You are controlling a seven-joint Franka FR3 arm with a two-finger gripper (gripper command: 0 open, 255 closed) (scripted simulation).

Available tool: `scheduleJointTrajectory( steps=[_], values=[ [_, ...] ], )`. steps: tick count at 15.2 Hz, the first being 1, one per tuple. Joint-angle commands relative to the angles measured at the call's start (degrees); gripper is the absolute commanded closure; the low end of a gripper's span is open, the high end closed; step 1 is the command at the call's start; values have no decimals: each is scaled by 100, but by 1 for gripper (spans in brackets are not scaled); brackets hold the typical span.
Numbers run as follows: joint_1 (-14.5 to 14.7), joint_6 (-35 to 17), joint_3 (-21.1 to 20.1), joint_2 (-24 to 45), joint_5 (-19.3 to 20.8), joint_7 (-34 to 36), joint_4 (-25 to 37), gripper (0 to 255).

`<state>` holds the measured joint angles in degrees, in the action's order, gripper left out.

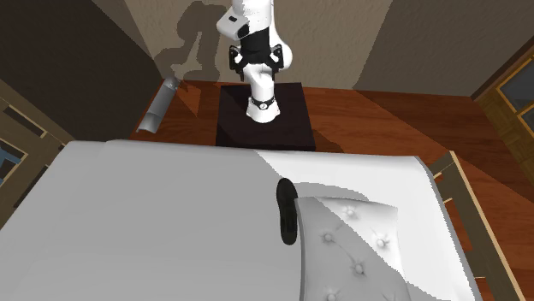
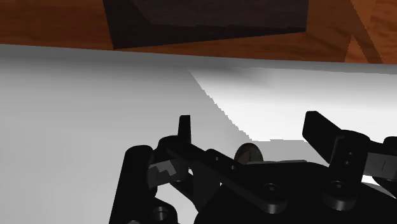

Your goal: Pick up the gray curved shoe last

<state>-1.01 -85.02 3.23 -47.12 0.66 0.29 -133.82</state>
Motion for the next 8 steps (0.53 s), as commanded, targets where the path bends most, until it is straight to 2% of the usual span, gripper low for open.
scheduleJointTrajectory(
  steps=[1,8],
  values=[
    [0,0,0,0,0,0,0,0],
    [249,-803,99,1612,0,-485,522,0]
  ],
)
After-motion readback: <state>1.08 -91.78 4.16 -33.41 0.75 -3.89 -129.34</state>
